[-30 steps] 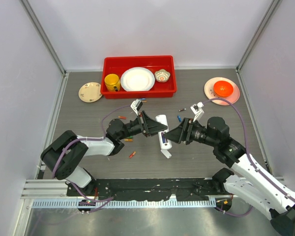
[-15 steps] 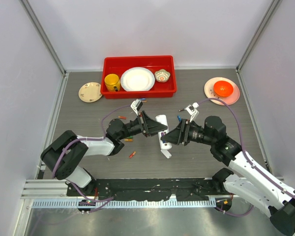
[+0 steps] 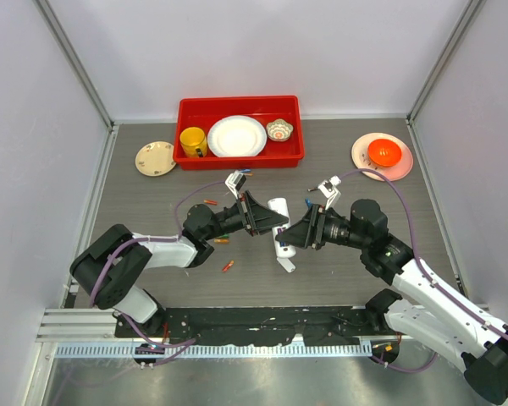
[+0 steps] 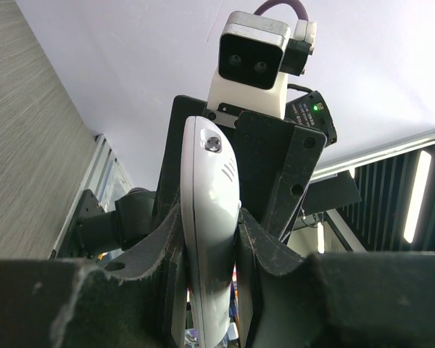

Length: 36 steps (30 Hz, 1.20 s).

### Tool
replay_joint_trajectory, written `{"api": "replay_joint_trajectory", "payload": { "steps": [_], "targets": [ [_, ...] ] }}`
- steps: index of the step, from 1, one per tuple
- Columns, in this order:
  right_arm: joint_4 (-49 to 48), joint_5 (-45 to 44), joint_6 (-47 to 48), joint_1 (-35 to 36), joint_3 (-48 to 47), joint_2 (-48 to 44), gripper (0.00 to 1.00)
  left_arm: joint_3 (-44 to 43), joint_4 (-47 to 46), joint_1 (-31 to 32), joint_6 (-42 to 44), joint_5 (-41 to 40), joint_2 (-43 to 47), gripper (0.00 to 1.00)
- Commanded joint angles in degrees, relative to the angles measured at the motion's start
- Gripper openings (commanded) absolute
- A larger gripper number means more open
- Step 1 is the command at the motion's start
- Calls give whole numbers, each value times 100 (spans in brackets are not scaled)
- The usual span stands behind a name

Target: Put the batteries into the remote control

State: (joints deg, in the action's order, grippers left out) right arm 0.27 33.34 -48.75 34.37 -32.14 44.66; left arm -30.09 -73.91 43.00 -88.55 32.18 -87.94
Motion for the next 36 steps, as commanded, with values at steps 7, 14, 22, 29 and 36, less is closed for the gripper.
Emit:
{"api": "replay_joint_trajectory", "payload": {
  "steps": [7, 14, 22, 29, 36],
  "targets": [
    [-379, 93, -91, -18, 50, -81, 59, -76, -1468, -3, 22, 69, 234, 0],
    [-353, 129, -64, -27, 94, 7, 45, -103, -1468, -3, 22, 34, 295, 0],
    [-291, 67, -82, -27, 103, 112, 41, -129, -1468, -3, 22, -28, 348, 0],
    [-361, 6, -161, -9, 138, 165, 38, -226, -1468, 68, 49, -98, 357, 0],
    [-361, -82, -179, 26, 164, 183, 38, -296, -1468, 191, 110, -256, 321, 0]
  ]
}}
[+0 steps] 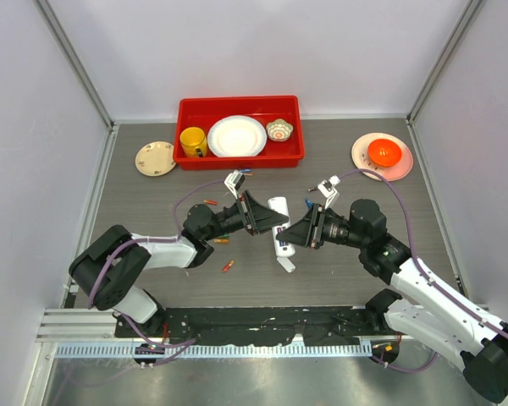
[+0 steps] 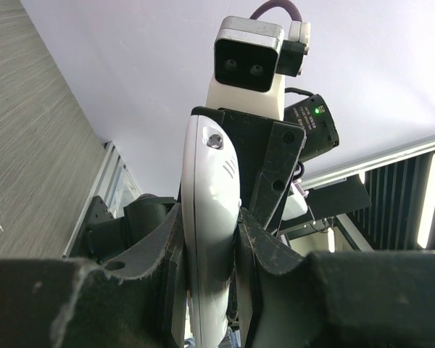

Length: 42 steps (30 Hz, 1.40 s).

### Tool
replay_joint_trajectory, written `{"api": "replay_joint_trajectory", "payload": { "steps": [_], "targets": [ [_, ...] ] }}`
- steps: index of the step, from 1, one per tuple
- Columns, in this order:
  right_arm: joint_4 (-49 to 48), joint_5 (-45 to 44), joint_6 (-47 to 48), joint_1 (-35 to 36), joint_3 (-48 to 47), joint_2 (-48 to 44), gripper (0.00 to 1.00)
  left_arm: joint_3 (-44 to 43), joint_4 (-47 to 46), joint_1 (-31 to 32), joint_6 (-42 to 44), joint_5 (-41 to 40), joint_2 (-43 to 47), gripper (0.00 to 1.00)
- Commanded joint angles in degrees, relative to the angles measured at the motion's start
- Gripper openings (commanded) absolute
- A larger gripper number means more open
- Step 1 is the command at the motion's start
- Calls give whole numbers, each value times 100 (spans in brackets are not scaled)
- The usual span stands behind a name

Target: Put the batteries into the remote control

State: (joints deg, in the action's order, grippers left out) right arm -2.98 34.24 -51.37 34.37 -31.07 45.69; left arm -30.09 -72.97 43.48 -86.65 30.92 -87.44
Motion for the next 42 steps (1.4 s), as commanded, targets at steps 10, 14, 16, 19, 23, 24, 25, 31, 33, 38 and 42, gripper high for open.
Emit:
{"api": "replay_joint_trajectory", "payload": {
  "steps": [10, 14, 16, 19, 23, 24, 25, 31, 33, 38, 42],
  "targets": [
    [-89, -23, 119, 26, -197, -166, 67, -165, -1562, 160, 166, -68, 245, 0],
    [640, -136, 609, -9, -689, -262, 70, -76, -1562, 20, 219, 11, 175, 0],
    [1112, -224, 838, -35, -997, -341, 71, 2, -1562, -94, 254, 46, 157, 0],
    [1894, -750, 1444, -97, -1427, -420, 71, 143, -1562, -304, 263, 99, 174, 0],
    [2705, -2523, 2025, -97, -1674, -482, 72, 380, -1388, -534, 289, 37, 289, 0],
    [2828, -3397, 2078, -97, -1613, -456, 71, 442, -1343, -560, 307, -15, 324, 0],
    [2995, -3928, 2088, -97, -1578, -412, 70, 581, -1273, -569, 350, -129, 385, 0],
    [2604, -5269, 2262, -97, -990, 212, 63, 925, 343, -578, 974, -340, 1184, 0],
    [2417, -5331, 2360, -97, -927, 491, 63, 1013, 792, -578, 1184, -428, 1578, 0],
    [1986, -5480, 2755, -123, -1313, 1607, 66, 1321, 1249, -683, 1274, -481, 2213, 0],
    [1863, -5507, 2931, -342, -1962, 2706, 61, 1785, 1066, -833, 1107, -630, 2591, 0]
  ]
}}
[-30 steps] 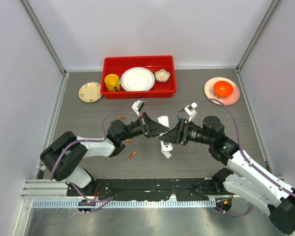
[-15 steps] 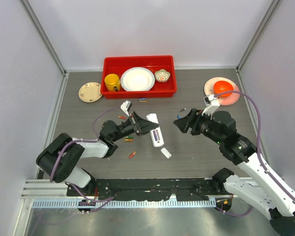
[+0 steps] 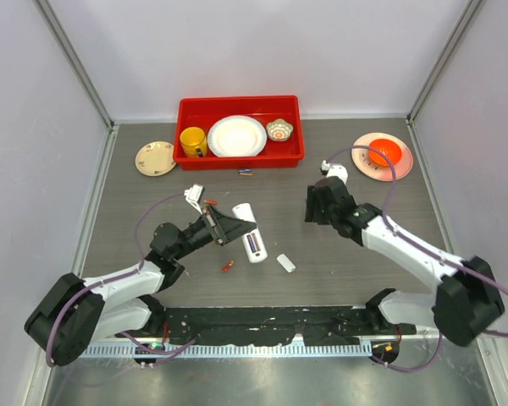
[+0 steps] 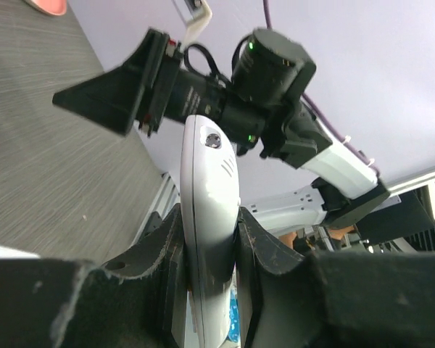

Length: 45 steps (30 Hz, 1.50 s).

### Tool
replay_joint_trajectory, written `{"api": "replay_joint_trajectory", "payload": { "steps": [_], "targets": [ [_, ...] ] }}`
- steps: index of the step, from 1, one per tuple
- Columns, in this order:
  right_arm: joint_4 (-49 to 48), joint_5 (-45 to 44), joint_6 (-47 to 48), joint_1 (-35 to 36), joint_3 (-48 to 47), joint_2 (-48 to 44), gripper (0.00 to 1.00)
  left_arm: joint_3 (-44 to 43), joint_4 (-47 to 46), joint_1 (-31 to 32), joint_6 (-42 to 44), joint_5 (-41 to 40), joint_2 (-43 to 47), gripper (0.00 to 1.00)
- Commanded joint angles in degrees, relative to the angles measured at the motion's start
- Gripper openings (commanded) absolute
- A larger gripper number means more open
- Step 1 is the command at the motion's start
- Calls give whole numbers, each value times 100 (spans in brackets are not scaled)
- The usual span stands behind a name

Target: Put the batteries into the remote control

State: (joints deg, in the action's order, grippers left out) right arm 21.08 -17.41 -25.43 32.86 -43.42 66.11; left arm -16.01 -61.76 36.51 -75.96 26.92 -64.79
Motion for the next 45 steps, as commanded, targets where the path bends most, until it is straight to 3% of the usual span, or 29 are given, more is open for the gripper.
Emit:
{"api": "replay_joint_trajectory", "payload": {
  "steps": [1, 7, 12, 13, 18, 22, 27, 45],
  "targets": [
    [-605, -342, 337, -236, -825, 971, 60, 449, -99, -179, -6, -266, 466, 0],
    [-798, -167, 530, -517, -1458, 1764, 45, 968, -478, -215, -156, -608, 986, 0],
    [-658, 79, 881, -518, -1679, 2275, 44, 1109, -636, -223, -164, -582, 1285, 6],
    [-675, 106, 908, -518, -1653, 2319, 44, 1126, -636, -215, -173, -582, 1311, 0],
    [-693, 247, 917, -518, -1617, 2653, 51, 1390, -513, -215, -454, -986, 1610, 0],
    [-895, 176, 873, -518, -1477, 2802, 52, 1399, 469, -215, -437, -1171, 2145, 0],
    [-1184, 220, 785, -518, -1415, 3057, 51, 986, 1736, -215, 204, -733, 2725, 0],
    [-1176, 150, 847, -518, -1442, 3506, 38, 907, 999, -215, 363, -187, 2375, 0]
  ]
}}
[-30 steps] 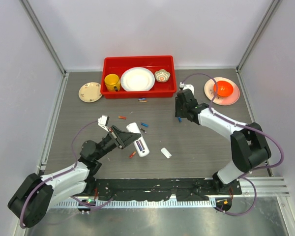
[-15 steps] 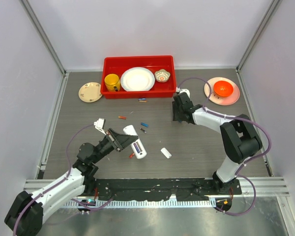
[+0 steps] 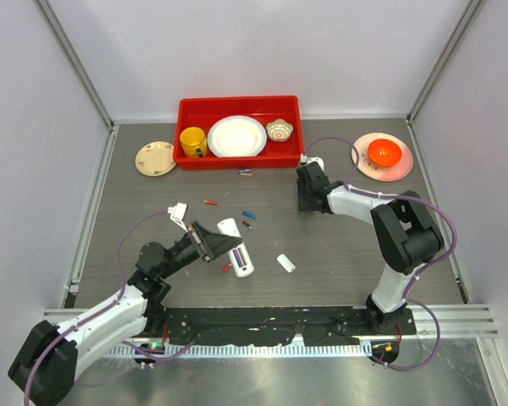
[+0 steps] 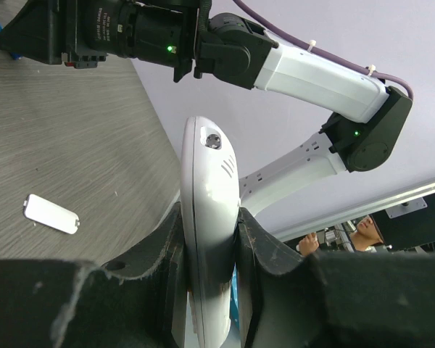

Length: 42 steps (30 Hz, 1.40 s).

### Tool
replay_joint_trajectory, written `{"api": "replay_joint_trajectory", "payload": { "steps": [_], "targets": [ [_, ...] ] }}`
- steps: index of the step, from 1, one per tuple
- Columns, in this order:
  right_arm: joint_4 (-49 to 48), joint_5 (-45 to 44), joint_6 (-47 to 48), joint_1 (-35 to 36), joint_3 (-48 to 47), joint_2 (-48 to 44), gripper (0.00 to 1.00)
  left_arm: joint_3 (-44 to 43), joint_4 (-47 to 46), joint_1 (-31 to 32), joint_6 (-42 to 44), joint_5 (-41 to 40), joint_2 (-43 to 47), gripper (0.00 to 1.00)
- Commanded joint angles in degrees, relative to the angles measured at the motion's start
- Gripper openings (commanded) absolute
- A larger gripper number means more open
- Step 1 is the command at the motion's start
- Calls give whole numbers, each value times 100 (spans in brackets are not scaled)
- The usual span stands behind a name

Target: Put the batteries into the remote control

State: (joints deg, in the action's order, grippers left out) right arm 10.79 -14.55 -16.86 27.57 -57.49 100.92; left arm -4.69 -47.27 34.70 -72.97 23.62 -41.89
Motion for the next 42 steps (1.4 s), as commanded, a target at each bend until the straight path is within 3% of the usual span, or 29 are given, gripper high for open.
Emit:
{"api": "replay_joint_trajectory", "payload": {
  "steps": [1, 11, 15, 24, 27, 37, 41, 42],
  "targets": [
    [-147, -128, -19, 11, -34, 41, 38, -226, -424, -33, 72, 143, 102, 0],
    [-77, 4, -71, 11, -51, 173, 20, -252, -652, -33, 11, 319, -30, 0],
    [-24, 57, -150, 11, 10, 86, 1, -261, -679, -33, 2, 354, -91, 0],
    [362, 1374, -440, 11, 159, -1206, 1, -234, -740, -33, 55, 345, -188, 0],
    [328, 2373, -607, 11, 387, -1627, 1, -252, -881, -33, 37, 407, -302, 0],
    [-2036, 5118, -1732, -165, 1803, -2375, 1, -208, -1443, -42, -68, 565, -636, 0],
    [-1827, 4919, -1437, -121, 1813, -2498, 1, -208, -1549, -33, -77, 670, -742, 0],
    [-1304, 4665, -1208, -60, 1742, -2560, 1, -208, -1558, -33, -60, 697, -777, 0]
  ]
}}
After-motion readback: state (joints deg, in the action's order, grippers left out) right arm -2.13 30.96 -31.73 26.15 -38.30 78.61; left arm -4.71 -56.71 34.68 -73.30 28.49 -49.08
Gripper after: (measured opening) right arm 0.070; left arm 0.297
